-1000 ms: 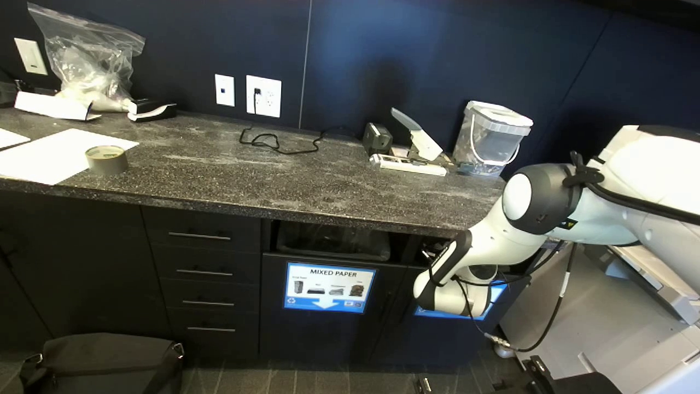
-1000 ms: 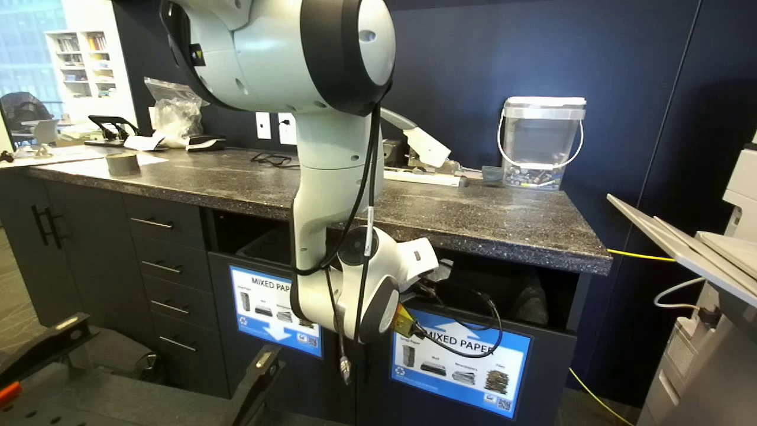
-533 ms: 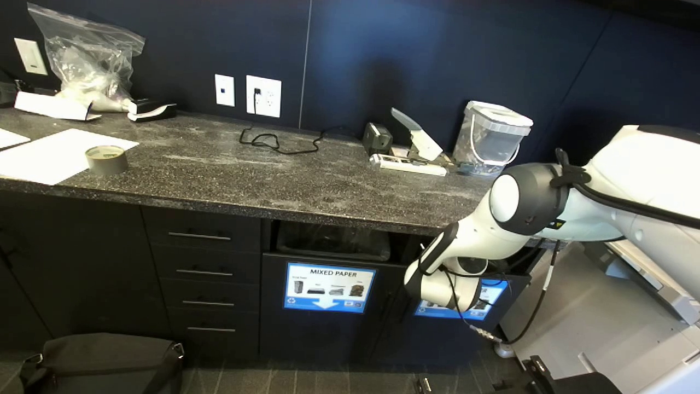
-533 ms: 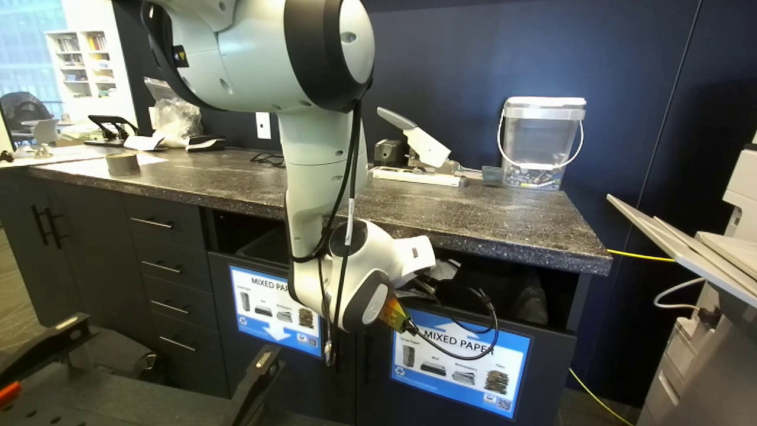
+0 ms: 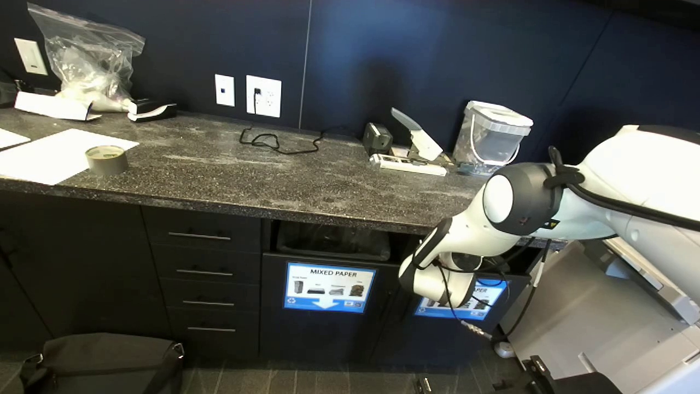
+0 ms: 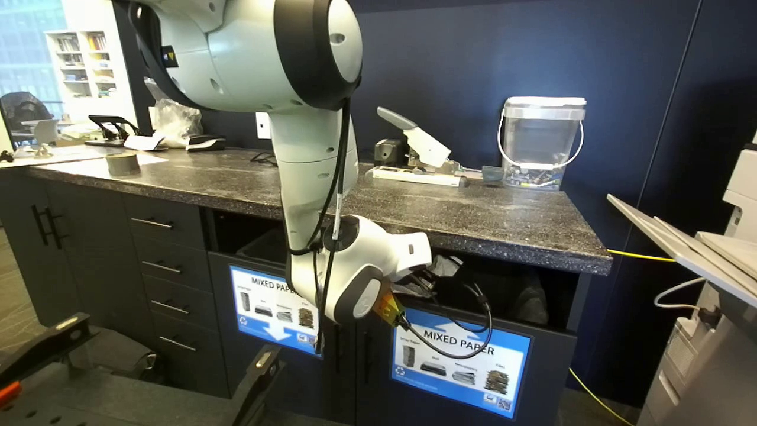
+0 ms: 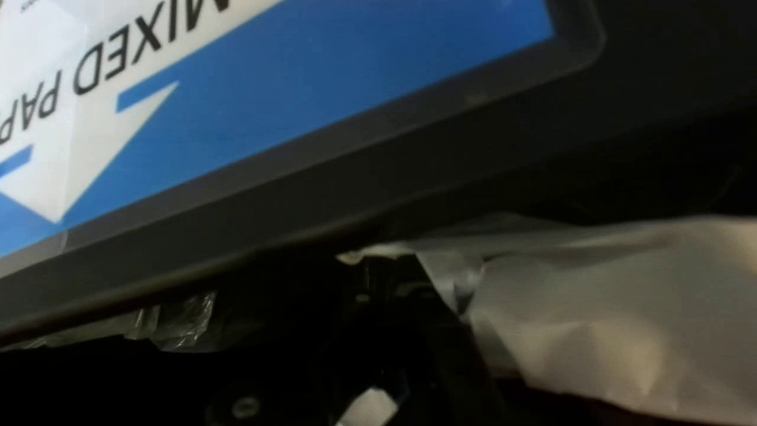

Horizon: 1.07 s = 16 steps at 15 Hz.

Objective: Remove all the paper trash from the base top and put them in the mixed paper bin on the left

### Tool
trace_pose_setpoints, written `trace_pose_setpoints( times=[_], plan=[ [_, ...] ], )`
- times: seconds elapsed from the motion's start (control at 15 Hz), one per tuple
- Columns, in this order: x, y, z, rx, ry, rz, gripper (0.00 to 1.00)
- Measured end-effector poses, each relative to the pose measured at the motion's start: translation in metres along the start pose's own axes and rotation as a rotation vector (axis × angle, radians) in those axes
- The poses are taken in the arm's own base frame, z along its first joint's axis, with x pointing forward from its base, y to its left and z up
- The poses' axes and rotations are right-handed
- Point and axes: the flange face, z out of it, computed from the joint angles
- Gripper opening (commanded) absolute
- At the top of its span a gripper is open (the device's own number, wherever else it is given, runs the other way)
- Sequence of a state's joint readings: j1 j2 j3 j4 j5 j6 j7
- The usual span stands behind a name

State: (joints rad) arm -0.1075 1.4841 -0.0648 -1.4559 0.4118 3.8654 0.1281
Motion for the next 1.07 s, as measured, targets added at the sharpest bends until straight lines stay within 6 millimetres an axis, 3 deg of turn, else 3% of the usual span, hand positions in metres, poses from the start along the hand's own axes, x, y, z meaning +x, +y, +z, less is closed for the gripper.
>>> trace_pose_setpoints(
  times=[0.13, 0.2, 0.27, 0.6, 0.87, 1.07],
  plan=[
    [-0.0005, -0.0016, 0.0002, 0.021, -0.003, 0.03, 0.07],
    [-0.0013, -0.0027, 0.0005, 0.037, -0.008, 0.048, 0.33],
    [-0.0026, -0.0041, 0.0013, 0.056, -0.02, 0.062, 0.34],
    [-0.0043, -0.0072, 0.0008, 0.139, -0.037, 0.101, 0.7],
    [-0.0032, -0.0046, 0.0041, 0.08, -0.044, 0.124, 1.0],
    [-0.0028, -0.0034, 0.0048, 0.018, -0.038, 0.106, 1.0]
  ],
)
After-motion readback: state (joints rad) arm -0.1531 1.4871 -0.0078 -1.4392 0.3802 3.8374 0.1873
